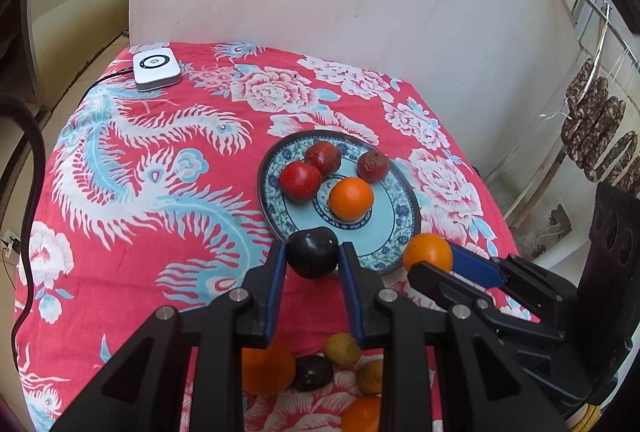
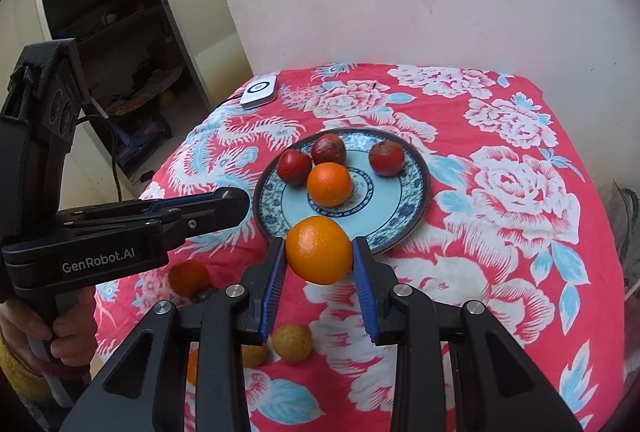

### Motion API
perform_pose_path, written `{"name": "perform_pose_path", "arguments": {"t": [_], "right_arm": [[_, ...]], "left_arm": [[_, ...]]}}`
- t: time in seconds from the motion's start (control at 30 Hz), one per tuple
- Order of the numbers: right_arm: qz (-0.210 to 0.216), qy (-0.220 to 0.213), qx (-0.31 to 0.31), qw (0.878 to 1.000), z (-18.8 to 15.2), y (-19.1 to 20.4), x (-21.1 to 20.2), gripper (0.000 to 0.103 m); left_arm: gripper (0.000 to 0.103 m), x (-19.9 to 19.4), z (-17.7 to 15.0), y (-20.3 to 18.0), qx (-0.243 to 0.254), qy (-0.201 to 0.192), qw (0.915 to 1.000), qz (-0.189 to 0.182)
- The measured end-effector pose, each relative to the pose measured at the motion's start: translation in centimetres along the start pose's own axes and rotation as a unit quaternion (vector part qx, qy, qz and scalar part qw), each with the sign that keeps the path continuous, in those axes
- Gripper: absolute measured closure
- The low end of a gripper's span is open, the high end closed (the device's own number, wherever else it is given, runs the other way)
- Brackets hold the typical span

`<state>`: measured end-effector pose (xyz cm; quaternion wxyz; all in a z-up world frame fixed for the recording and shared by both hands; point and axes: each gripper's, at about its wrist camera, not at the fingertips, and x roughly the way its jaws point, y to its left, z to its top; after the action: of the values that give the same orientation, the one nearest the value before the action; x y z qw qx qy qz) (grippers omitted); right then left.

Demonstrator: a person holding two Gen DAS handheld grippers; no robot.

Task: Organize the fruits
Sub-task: 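Carry the plum with the left tool while the right tool carries the orange over the plate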

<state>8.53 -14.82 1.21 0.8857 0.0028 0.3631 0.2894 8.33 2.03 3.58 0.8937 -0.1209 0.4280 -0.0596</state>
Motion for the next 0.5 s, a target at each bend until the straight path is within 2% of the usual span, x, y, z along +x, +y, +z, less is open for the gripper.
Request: {"name": "perform_pose_path", "arguments": {"t": [0.5], "right_arm": [[-0.027, 0.006, 0.018, 0.999, 2.4, -2.4, 2.5, 0.069]], "left_arm": [[0.075, 2.7, 1.2, -0.5, 0.012, 0.009, 0.9999, 0.007]]}}
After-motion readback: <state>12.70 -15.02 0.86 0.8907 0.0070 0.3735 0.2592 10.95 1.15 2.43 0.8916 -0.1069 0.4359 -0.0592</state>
